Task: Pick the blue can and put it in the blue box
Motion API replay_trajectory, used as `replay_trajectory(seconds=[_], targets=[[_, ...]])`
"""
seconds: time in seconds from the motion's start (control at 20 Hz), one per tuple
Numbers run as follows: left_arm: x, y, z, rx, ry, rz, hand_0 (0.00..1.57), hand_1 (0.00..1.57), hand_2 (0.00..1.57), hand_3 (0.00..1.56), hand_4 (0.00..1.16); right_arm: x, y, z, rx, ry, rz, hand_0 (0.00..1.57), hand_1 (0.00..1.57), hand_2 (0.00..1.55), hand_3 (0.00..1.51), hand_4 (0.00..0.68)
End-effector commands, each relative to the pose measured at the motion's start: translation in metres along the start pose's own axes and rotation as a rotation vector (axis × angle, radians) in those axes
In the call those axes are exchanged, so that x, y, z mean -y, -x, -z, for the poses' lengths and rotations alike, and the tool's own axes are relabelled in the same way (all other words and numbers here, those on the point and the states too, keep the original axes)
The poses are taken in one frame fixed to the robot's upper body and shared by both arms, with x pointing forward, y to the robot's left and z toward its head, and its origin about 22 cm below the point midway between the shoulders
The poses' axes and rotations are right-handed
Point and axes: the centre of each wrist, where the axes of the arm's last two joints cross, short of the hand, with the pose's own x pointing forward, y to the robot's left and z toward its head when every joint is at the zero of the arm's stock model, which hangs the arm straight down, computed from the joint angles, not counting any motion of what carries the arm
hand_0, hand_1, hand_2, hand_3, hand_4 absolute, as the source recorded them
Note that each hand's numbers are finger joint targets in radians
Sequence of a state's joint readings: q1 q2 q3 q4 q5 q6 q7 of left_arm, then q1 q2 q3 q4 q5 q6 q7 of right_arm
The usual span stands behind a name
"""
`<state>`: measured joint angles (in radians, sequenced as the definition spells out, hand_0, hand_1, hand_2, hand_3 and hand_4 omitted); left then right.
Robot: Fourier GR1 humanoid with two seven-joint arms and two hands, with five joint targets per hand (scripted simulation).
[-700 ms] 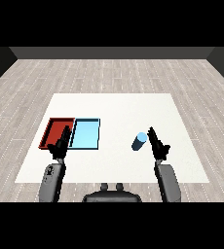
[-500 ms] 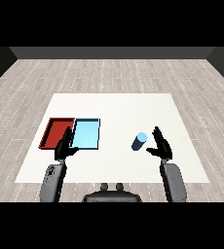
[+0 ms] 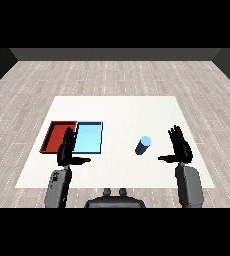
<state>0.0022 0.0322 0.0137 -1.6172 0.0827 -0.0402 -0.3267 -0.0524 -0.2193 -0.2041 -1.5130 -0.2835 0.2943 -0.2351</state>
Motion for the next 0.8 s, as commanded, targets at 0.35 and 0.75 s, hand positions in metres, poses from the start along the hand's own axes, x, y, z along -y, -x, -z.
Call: replay_trajectory(seconds=[0.35, 0.75], targets=[[0.002, 0.003, -0.003, 0.062, 0.002, -0.064, 0.00, 0.00, 0.00, 0.00, 0.00, 0.012, 0.015, 0.017, 0.047, 0.006, 0.040, 0.00, 0.00, 0.00, 0.00, 0.000], [-0.009, 0.007, 0.019, 0.068, -0.008, -0.034, 0.00, 0.00, 0.00, 0.00, 0.00, 0.012, 0.018, 0.011, -0.048, -0.020, 0.074, 0.00, 0.00, 0.00, 0.00, 0.000]])
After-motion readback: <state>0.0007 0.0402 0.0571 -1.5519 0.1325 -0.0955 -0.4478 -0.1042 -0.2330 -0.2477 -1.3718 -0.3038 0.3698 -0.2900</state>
